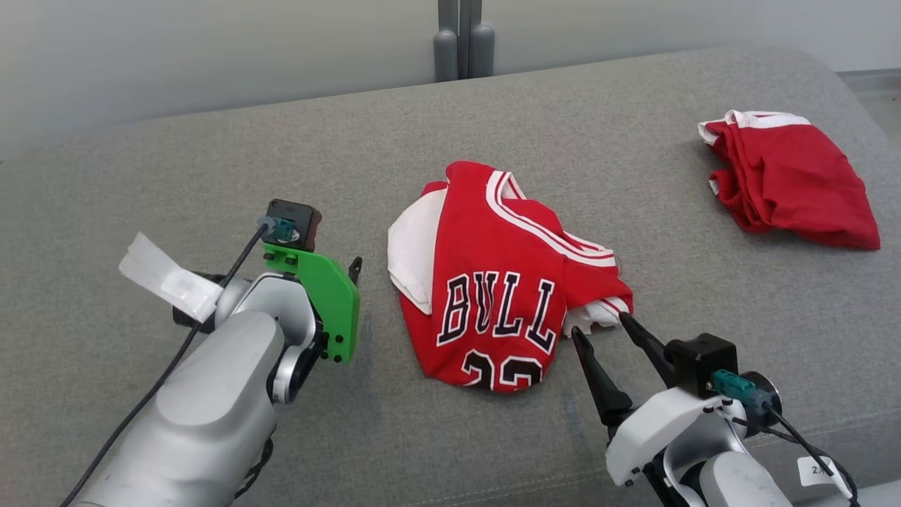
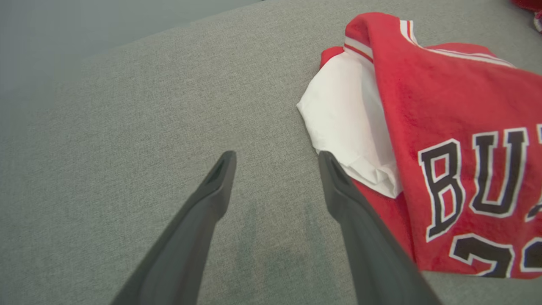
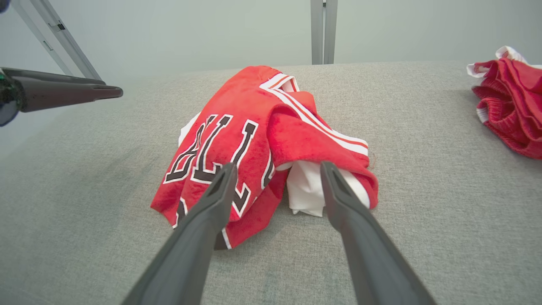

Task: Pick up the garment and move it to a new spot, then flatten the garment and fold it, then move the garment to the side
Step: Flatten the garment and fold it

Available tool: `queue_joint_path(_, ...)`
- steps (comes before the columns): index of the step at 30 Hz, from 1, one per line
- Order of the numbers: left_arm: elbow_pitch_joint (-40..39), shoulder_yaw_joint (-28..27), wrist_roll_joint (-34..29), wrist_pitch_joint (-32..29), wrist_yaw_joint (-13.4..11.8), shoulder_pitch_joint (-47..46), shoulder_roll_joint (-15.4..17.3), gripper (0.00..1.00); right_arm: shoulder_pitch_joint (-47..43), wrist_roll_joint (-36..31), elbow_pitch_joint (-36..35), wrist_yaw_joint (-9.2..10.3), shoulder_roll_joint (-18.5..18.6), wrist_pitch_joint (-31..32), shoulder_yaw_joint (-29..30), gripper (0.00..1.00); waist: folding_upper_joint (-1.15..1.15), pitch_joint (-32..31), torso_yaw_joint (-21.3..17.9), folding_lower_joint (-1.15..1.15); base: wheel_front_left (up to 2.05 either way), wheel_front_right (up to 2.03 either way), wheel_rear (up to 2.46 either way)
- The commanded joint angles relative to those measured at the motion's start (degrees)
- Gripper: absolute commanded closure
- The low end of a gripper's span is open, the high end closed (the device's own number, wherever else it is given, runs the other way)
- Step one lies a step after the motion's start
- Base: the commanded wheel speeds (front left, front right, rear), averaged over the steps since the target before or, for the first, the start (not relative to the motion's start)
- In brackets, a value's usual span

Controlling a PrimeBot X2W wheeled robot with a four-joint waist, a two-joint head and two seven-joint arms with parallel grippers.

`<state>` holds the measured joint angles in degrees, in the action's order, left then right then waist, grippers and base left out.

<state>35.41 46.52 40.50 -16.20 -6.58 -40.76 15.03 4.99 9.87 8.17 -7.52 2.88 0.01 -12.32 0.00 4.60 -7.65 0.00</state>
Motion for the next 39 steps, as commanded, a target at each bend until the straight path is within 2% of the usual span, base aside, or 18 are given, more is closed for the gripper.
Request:
queue_joint_path(1,0.68,-0.03,0.49,-1.04,-0.41,-0.69,-0.16,0.00,0.58,-0.33,-0.44,0.06,0.03,-0.01,0.09,0.00,0.00,2.29,-1.38,0.00,0.00,0.00,0.00)
queue_joint_path(13,4.91,-1.21,2.10,-2.23,-0.05,-3.95,-1.34,0.00,2.49,-0.19,-0.74,0.06,0.02,-0.98,0.09,0.00,0.00,7.51,-5.44,0.00,0.00,0.00,0.00)
queue_joint_path(24,8.84,-0.93,3.08,-3.00,0.95,-5.99,-2.80,0.00,3.55,0.45,0.21,0.06,0.01,-2.02,-0.36,0.00,0.00,9.36,-7.52,0.00,0.00,0.00,0.00)
queue_joint_path(25,9.23,-0.92,3.17,-3.08,0.92,-6.05,-2.80,0.05,3.69,0.52,0.26,0.06,0.02,-2.12,-0.38,0.00,0.00,9.47,-7.68,0.00,0.00,0.00,0.00)
queue_joint_path(27,10.15,-0.85,2.73,-2.69,0.53,-6.47,-2.55,0.56,3.86,0.55,0.38,0.06,0.02,-2.22,-0.47,0.00,0.00,9.68,-7.97,0.00,0.00,0.00,0.00)
queue_joint_path(29,10.74,-1.04,2.55,-2.09,0.23,-6.85,-2.44,1.00,3.94,0.61,0.52,0.06,0.02,-2.38,-0.44,0.00,0.00,9.83,-8.19,0.00,0.00,0.00,0.00)
queue_joint_path(39,12.71,-0.80,3.34,-1.72,1.19,-7.36,-2.76,1.00,3.79,0.75,1.12,0.06,0.01,-2.79,-0.21,0.00,0.00,9.41,-7.91,0.00,0.00,0.00,0.00)
